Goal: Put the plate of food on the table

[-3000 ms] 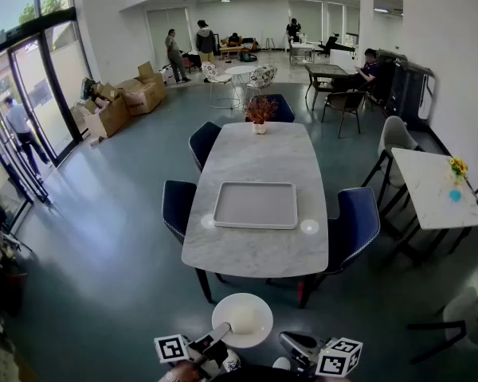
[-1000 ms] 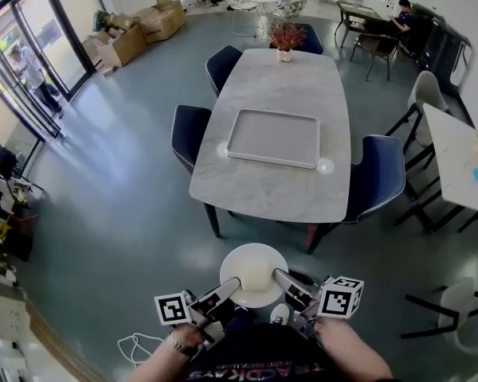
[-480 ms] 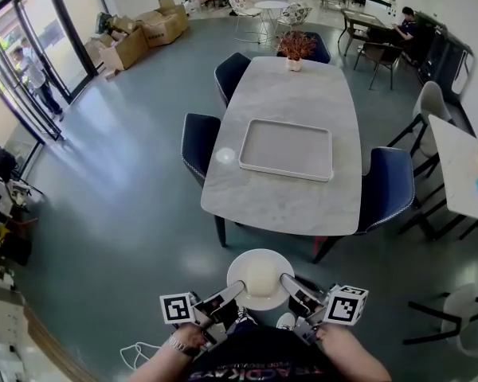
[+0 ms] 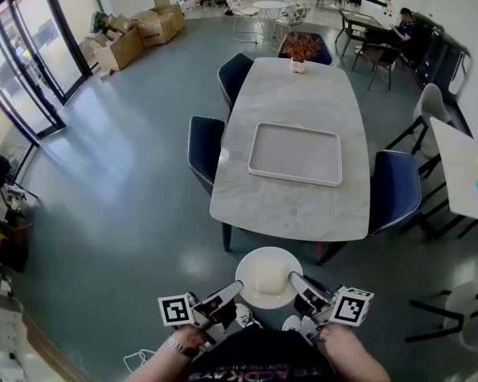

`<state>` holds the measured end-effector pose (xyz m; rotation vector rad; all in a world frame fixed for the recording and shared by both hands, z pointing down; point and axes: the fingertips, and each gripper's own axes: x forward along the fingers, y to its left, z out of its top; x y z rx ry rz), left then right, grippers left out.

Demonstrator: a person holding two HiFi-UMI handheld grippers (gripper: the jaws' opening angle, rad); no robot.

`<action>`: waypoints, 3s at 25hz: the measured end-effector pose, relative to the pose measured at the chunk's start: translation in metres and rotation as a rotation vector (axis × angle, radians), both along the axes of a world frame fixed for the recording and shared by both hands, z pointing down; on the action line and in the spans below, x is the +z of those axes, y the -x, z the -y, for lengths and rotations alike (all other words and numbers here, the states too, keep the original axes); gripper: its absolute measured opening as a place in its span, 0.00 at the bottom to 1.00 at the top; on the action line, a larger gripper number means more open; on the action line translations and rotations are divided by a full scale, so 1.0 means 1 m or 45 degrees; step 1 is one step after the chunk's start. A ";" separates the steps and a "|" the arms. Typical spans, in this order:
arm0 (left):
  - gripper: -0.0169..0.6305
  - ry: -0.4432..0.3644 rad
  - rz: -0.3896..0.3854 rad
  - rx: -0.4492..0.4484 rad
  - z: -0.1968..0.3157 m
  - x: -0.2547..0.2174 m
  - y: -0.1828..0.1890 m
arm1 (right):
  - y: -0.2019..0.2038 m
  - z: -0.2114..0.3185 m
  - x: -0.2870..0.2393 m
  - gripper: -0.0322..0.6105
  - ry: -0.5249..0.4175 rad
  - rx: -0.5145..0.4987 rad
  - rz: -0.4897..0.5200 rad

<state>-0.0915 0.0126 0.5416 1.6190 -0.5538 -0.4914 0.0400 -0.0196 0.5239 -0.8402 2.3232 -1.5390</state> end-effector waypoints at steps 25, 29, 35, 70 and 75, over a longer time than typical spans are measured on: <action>0.04 -0.514 0.449 0.051 0.008 -0.041 0.042 | -0.089 0.190 0.037 0.08 0.145 0.467 0.051; 0.04 -0.540 0.483 -0.014 0.025 -0.049 0.039 | -0.101 0.245 0.055 0.08 0.205 0.494 0.016; 0.04 -0.565 0.532 -0.059 0.052 -0.053 0.018 | -0.117 0.325 0.084 0.08 0.279 0.518 -0.046; 0.04 -0.273 0.503 -0.294 0.115 -0.007 0.010 | -0.095 0.502 0.205 0.08 0.486 0.465 -0.389; 0.04 -0.255 0.485 -0.293 0.119 -0.002 0.014 | -0.094 0.505 0.212 0.08 0.488 0.425 -0.445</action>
